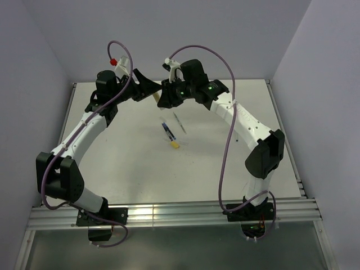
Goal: Insert the pens into the pen caps
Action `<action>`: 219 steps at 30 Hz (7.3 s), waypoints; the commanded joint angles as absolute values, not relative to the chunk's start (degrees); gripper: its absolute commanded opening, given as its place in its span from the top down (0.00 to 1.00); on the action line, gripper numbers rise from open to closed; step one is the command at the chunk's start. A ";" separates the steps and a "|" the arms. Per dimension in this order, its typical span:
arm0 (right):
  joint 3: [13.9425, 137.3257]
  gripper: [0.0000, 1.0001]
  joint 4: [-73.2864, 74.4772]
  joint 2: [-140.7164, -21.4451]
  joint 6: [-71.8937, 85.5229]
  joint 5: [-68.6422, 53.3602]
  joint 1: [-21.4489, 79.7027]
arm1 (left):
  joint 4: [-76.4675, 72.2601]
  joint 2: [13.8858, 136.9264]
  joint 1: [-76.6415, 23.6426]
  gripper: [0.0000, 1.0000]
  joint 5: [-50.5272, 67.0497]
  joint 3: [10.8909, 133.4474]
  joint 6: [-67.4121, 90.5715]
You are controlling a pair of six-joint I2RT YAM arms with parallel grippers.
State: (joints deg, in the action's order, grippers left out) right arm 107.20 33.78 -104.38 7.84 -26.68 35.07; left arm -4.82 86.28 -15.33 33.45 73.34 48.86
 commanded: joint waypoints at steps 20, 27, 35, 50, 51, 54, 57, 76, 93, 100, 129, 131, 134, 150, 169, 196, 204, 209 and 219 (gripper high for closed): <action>107.06 0.33 30.41 -99.14 10.27 -49.72 32.00 | -43.01 84.64 -14.59 1.00 57.12 65.31 71.49; 99.77 0.56 20.59 -97.74 18.71 -64.68 30.76 | -75.40 88.15 -14.68 1.00 58.97 60.91 89.12; 90.36 0.67 6.53 -92.55 31.78 -70.39 30.59 | -76.90 87.45 -15.03 1.00 58.98 60.38 87.62; 87.98 0.74 -3.33 -90.97 38.93 -66.09 28.74 | -76.38 85.61 -16.43 1.00 54.76 57.13 86.75; 88.15 0.73 -3.69 -91.14 39.20 -66.27 28.74 | -76.46 85.61 -16.52 1.00 54.58 56.95 86.84; 88.16 0.72 -5.44 -91.32 41.13 -66.71 28.74 | -76.99 85.26 -17.05 1.00 53.44 56.25 86.84; 87.98 0.69 -7.02 -91.58 42.80 -66.97 28.74 | -75.59 84.82 -17.40 1.00 52.56 55.72 85.52; 83.24 0.53 -10.28 -90.18 45.35 -67.85 29.00 | -72.16 83.76 -17.05 1.00 47.81 56.69 82.09; 78.86 1.00 -12.83 -87.46 45.88 -67.59 26.29 | -53.11 80.07 -12.15 0.19 50.26 60.63 66.11; 71.01 1.00 6.07 -80.43 31.06 -61.80 13.47 | -8.84 77.08 -6.85 0.19 51.94 70.30 21.95; 71.55 1.00 51.33 -82.44 -12.04 -43.59 0.44 | 51.68 115.91 -34.63 0.37 34.28 88.94 -85.87; 71.37 1.00 51.33 -82.27 -12.22 -43.51 0.44 | 52.03 117.33 -34.72 0.37 34.01 90.69 -86.04; 71.02 1.00 51.24 -82.00 -12.65 -43.24 0.44 | 52.03 119.70 -34.72 0.37 34.01 92.54 -86.13; 71.37 1.00 51.33 -82.44 -13.10 -42.89 0.44 | 51.24 123.49 -34.89 0.53 34.36 93.95 -85.78; 70.31 1.00 60.11 -77.08 -28.64 -47.91 6.65 | 62.39 100.56 -35.33 1.00 37.87 92.63 -75.51; 82.88 1.00 62.75 -86.04 -21.98 -73.28 23.99 | -19.38 54.68 -38.40 1.00 18.29 38.70 -59.05; 88.59 1.00 63.02 -92.81 -18.38 -84.02 24.87 | -62.99 55.19 -42.01 1.00 8.70 19.17 -78.19; 89.39 1.00 62.84 -93.52 -17.31 -82.37 27.15 | -76.71 61.33 -42.19 1.00 7.12 18.54 -82.97; 90.44 1.00 62.75 -93.07 -14.07 -79.35 30.06 | -76.35 60.55 -42.28 1.00 18.54 17.50 -92.54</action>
State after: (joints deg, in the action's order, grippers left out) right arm 87.09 62.63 -94.30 -16.08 -78.30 29.82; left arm -70.39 60.95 -41.93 13.23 17.85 -86.43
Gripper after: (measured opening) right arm 0.252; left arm 0.283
